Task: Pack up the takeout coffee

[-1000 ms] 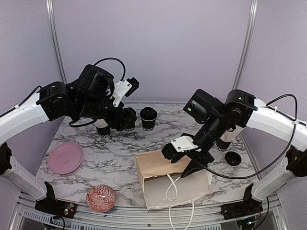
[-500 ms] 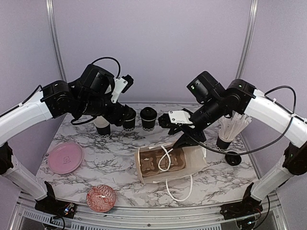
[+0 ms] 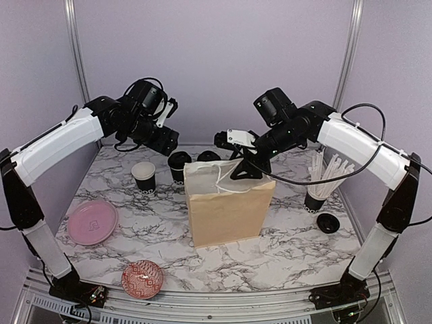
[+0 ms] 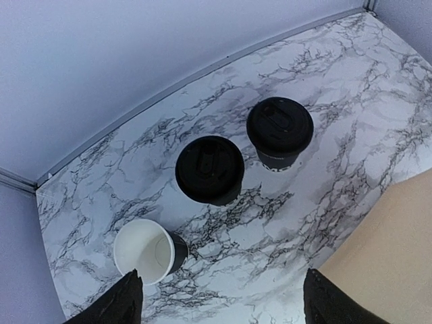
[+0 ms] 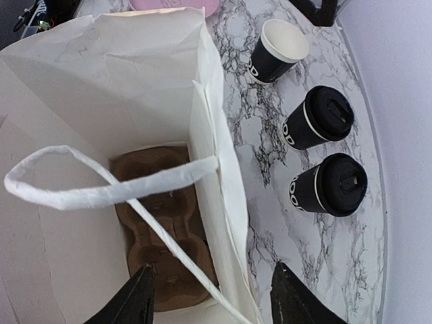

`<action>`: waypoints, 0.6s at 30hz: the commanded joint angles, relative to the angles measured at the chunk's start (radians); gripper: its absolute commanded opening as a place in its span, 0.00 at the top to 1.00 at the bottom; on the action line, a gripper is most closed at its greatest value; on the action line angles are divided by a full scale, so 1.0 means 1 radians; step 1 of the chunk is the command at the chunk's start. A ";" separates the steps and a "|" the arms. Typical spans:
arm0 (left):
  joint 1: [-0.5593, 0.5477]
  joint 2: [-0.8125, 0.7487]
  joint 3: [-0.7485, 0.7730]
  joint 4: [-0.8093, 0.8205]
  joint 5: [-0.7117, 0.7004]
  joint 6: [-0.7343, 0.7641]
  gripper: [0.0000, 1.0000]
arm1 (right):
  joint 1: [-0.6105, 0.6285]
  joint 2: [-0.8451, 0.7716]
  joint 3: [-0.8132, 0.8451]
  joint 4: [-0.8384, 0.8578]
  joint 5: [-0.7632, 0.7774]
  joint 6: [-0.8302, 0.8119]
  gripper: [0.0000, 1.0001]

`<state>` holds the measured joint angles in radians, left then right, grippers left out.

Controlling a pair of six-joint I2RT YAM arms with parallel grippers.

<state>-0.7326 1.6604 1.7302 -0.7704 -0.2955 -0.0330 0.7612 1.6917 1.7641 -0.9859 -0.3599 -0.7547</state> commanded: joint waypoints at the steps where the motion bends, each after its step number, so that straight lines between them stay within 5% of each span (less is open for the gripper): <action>1: 0.109 0.125 0.149 -0.074 0.167 0.020 0.19 | -0.068 0.029 0.047 0.021 -0.045 0.006 0.43; 11: 0.232 0.470 0.496 -0.145 0.380 0.019 0.18 | -0.114 -0.009 0.054 0.010 -0.095 0.017 0.41; 18: 0.239 0.591 0.547 -0.152 0.392 -0.010 0.23 | -0.114 -0.050 0.053 0.002 -0.111 0.038 0.39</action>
<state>-0.4942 2.2169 2.2463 -0.8722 0.0647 -0.0242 0.6514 1.6909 1.7889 -0.9741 -0.4435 -0.7441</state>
